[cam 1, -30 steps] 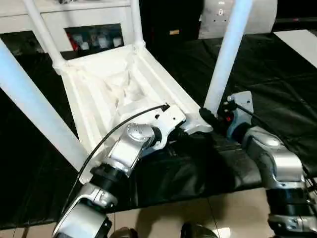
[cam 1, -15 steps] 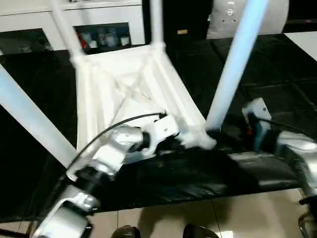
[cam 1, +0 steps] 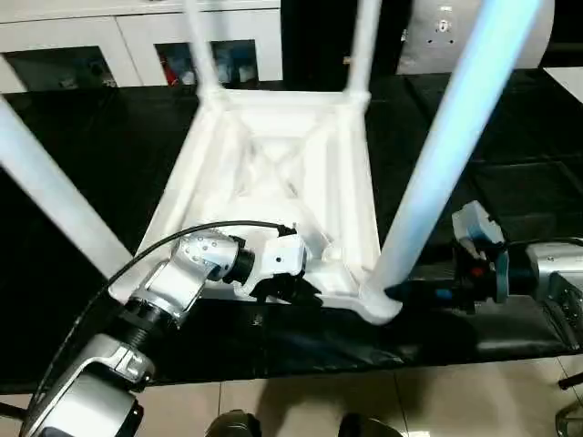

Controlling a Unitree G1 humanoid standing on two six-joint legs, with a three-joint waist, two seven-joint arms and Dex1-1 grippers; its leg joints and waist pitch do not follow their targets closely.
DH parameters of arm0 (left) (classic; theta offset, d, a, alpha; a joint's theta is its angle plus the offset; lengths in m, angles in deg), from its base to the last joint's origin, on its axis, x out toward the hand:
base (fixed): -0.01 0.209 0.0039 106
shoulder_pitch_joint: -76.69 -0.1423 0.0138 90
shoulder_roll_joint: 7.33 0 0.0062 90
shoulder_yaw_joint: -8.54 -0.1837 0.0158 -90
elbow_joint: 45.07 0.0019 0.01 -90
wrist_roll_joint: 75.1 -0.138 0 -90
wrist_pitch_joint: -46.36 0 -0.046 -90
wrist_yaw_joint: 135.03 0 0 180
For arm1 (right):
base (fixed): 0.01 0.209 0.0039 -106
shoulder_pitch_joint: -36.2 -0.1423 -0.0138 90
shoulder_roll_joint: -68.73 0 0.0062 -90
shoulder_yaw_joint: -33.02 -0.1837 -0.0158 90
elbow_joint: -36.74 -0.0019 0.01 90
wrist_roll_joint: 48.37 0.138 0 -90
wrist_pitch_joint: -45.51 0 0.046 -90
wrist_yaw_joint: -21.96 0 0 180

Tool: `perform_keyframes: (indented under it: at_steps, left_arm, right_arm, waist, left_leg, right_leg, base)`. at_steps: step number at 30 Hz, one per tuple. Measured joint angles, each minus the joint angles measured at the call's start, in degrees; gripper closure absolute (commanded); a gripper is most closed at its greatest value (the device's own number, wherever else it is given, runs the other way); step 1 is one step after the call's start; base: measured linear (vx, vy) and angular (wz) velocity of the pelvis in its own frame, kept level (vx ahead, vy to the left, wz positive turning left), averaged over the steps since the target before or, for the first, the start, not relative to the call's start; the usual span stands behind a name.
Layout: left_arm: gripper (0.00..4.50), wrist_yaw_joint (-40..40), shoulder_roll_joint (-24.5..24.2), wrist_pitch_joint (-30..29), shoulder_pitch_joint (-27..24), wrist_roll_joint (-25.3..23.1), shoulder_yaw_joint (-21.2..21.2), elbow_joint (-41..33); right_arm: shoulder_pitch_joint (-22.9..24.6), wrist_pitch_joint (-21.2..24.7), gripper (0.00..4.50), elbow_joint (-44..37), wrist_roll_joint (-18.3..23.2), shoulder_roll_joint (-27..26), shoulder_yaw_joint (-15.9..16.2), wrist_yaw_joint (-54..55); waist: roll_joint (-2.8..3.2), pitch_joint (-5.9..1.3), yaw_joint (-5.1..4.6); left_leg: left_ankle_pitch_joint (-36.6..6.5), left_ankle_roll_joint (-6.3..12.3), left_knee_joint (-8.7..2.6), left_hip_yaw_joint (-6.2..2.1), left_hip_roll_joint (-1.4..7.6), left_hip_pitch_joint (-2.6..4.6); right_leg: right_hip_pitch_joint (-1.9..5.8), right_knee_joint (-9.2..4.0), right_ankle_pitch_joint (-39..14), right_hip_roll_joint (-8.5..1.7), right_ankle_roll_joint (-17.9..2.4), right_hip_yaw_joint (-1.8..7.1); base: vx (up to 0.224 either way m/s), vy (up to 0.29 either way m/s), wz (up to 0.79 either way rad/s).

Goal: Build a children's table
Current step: Rotate leg to tighten

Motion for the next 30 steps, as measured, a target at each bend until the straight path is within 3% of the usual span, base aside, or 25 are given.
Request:
perform_keyframes:
  at_steps: [9,17,19,24,28,30]
  left_arm:
    - [4.50,1.04,-0.01,1.30,0.26,0.07,-0.46,0.53]
    - [4.50,1.22,0.34,0.80,0.51,0.37,-0.36,1.11]
    - [4.50,-0.83,1.21,-3.44,0.54,0.33,0.64,0.95]
    - [4.50,-8.75,3.76,-12.91,0.54,-1.04,3.05,-0.37]
    - [4.50,-18.18,8.09,-19.86,0.48,-2.70,4.98,-1.68]
    - [4.50,-23.42,11.10,-22.73,0.48,-3.88,5.70,-2.21]
  right_arm:
    - [0.08,0.96,2.46,0.00,1.28,0.11,0.66,-2.00]
    - [1.06,2.04,2.55,-0.41,2.25,-0.14,-0.10,-1.51]
    - [2.67,3.66,2.55,-2.41,2.28,-2.08,-1.76,2.75]
    - [3.44,6.57,2.57,-4.08,0.54,-8.49,-5.18,17.34]
    - [2.17,10.35,2.60,-5.26,-2.76,-16.48,-8.28,32.49]
    - [0.94,12.89,2.60,-6.34,-5.09,-19.90,-9.23,40.30]
  waist:
    - [-0.01,0.00,0.14]
    - [0.00,0.00,0.35]
    - [0.00,-0.01,0.41]
    - [-0.12,0.04,-1.77]
    - [-0.23,0.05,-4.24]
    - [-0.31,0.02,-4.75]
  left_leg:
    - [0.00,0.00,0.02,0.00,0.01,0.01]
    - [0.00,0.00,0.01,0.00,0.02,0.03]
    - [0.01,-0.01,0.01,0.00,0.02,0.08]
    - [-0.04,-0.28,0.04,0.09,0.02,0.20]
    - [-0.09,-0.50,0.05,0.07,0.00,0.26]
    - [-0.10,-0.50,0.04,0.06,0.00,0.27]
  right_leg:
    - [0.00,0.04,0.01,0.00,-0.01,0.00]
    - [0.01,0.04,-0.01,0.00,0.01,0.00]
    - [0.08,0.07,-0.01,0.01,0.01,0.00]
    - [0.31,0.01,-0.06,0.02,0.15,0.06]
    - [0.32,-0.04,-0.05,0.04,0.15,0.05]
    - [0.33,-0.05,-0.05,0.05,0.16,0.04]
  base:
    - [0.000,0.000,0.00]
    - [0.000,0.000,0.00]
    - [0.000,0.000,0.00]
    - [0.000,0.000,0.00]
    - [0.000,0.000,0.00]
    - [0.000,0.000,0.00]
